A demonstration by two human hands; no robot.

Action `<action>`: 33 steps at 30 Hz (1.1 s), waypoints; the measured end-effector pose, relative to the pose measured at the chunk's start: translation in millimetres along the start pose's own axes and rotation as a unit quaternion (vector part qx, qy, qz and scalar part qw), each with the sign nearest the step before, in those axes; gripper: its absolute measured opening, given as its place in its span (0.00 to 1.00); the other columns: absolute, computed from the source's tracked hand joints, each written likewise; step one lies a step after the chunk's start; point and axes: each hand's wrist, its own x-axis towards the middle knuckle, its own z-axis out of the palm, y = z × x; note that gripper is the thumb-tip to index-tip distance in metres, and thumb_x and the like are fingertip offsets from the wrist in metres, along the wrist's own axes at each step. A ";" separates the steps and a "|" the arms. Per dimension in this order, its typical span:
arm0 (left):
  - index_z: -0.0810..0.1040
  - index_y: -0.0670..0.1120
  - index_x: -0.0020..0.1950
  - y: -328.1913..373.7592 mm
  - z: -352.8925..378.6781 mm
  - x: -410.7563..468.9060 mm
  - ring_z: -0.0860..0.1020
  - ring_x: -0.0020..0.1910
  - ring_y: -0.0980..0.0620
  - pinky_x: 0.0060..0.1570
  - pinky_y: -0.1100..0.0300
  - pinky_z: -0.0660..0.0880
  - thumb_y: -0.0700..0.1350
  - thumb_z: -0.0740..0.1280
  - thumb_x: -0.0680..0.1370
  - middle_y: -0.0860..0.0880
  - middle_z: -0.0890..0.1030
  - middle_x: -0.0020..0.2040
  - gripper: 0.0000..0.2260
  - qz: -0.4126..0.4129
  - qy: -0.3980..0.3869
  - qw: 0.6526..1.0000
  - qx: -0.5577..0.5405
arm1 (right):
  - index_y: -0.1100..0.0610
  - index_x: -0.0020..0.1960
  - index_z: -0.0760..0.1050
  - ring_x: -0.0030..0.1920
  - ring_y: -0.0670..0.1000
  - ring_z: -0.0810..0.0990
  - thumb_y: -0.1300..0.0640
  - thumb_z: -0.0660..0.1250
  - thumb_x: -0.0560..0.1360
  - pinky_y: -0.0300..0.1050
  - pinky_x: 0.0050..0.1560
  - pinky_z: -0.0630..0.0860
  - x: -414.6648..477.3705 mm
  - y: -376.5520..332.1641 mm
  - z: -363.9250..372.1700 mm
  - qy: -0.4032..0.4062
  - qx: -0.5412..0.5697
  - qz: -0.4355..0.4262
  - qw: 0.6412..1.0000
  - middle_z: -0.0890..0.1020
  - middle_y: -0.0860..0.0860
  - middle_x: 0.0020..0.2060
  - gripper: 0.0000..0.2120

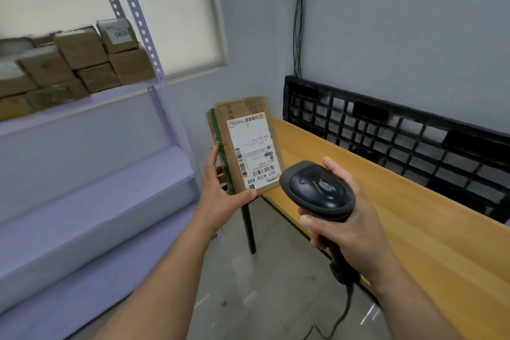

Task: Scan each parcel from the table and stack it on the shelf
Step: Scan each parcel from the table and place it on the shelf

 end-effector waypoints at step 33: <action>0.53 0.66 0.69 -131.4 -473.3 -134.7 0.71 0.59 0.62 0.40 0.75 0.73 0.39 0.77 0.70 0.59 0.68 0.61 0.42 -0.013 0.233 0.972 -0.021 | 0.31 0.63 0.68 0.34 0.53 0.82 0.73 0.76 0.65 0.47 0.32 0.81 -3.7 -36.3 480.8 -0.233 0.010 -0.058 0.971 0.78 0.42 0.55 0.44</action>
